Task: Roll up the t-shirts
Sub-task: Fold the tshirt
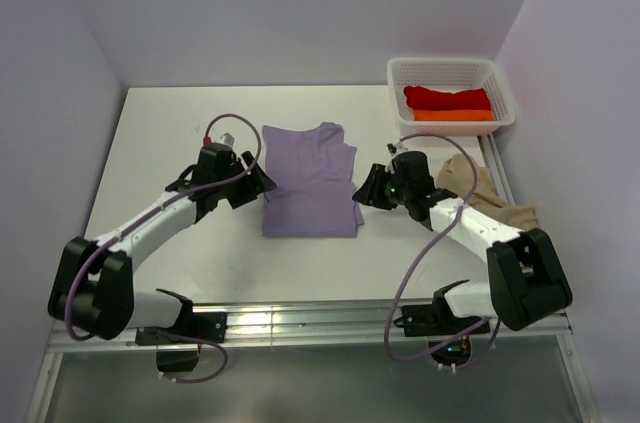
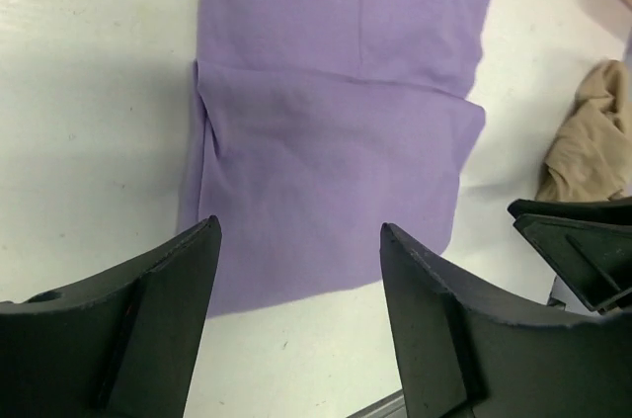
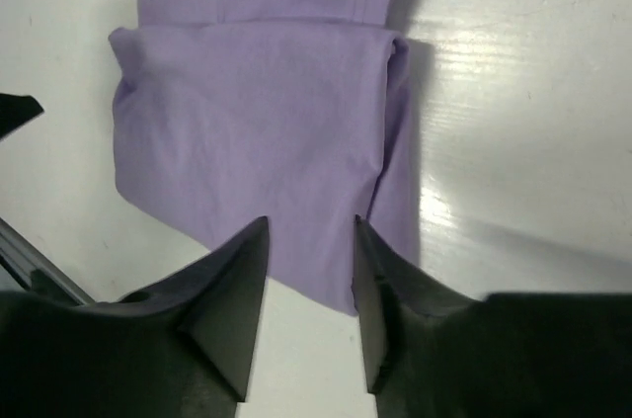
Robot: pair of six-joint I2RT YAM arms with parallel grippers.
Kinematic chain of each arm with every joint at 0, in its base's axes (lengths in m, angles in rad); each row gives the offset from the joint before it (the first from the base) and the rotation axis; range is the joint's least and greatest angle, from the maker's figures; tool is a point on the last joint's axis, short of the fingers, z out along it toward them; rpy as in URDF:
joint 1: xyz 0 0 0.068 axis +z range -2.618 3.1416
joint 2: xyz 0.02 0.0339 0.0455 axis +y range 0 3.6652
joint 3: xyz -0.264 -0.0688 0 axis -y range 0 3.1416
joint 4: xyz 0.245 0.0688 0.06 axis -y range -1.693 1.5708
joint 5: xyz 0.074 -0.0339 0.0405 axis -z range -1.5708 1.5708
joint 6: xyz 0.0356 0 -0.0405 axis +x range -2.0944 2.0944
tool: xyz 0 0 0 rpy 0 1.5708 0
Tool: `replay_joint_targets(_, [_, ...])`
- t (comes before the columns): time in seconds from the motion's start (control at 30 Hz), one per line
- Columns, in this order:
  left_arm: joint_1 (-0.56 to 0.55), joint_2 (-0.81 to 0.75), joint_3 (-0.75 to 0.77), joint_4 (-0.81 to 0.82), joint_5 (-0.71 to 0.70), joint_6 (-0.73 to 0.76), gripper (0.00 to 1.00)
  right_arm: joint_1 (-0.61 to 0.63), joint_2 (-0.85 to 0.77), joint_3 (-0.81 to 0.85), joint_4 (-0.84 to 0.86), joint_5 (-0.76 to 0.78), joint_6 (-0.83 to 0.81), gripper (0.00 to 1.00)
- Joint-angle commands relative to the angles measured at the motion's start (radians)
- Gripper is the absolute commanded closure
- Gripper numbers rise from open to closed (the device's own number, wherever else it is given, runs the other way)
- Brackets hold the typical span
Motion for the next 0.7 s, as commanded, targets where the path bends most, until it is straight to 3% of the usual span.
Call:
replay_joint_targets(0.0, [-0.001, -0.088, -0.09, 0.036, -0.008, 0.024, 0.29, 0.004, -0.085, -0.065, 0.037, 0.005, -0.017, 0.52])
replay_joint_targets(0.07, [-0.003, -0.121, -0.127, 0.053, 0.006, 0.02, 0.29, 0.007, -0.1, -0.106, 0.042, -0.008, -0.017, 0.47])
replay_joint_targets(0.2, [-0.036, -0.171, -0.244, 0.116, -0.004, 0.015, 0.3, 0.03, -0.122, -0.178, 0.1, 0.0, -0.011, 0.46])
replay_joint_targets(0.33, [-0.078, -0.205, -0.328, 0.225, -0.014, -0.005, 0.32, 0.083, -0.148, -0.241, 0.155, 0.037, 0.007, 0.48])
replay_joint_targets(0.67, [-0.101, -0.194, -0.383, 0.269, -0.094, 0.001, 0.34, 0.157, -0.106, -0.263, 0.227, 0.127, 0.023, 0.53])
